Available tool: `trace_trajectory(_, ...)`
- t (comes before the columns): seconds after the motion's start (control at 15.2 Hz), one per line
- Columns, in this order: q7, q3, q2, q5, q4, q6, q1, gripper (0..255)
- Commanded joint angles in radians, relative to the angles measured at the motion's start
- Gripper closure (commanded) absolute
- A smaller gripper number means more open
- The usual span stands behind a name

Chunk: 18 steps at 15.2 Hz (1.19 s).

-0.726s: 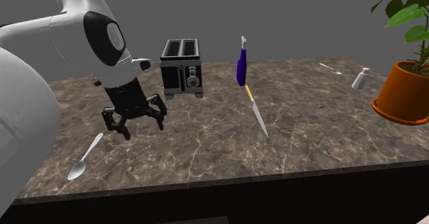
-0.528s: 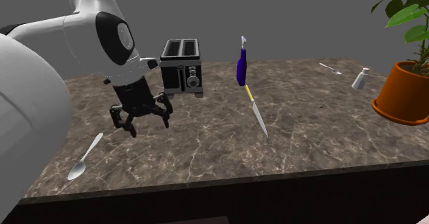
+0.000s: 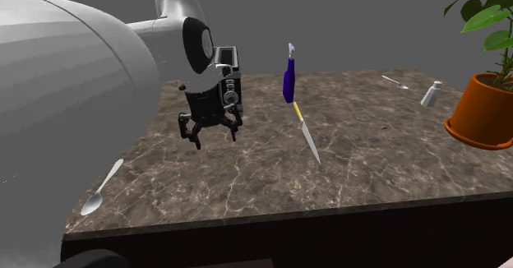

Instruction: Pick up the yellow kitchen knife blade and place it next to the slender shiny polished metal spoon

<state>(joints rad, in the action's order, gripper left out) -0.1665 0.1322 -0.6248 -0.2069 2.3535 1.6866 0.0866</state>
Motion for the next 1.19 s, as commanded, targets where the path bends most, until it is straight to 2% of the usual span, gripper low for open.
trace_trajectory(0.0,-0.040,0.046,0.054,-0.013,-0.028,0.040,0.015,0)
trace_trajectory(0.33,-0.134,0.147,0.189,-0.012,-0.122,0.110,0.039,0)
trace_trajectory(0.59,-0.218,0.225,0.310,0.017,-0.216,0.155,0.053,0)
trace_trajectory(0.86,-0.311,0.298,0.446,0.075,-0.328,0.187,0.068,0)
trace_trajectory(1.12,-0.413,0.360,0.596,0.164,-0.462,0.198,0.095,0)
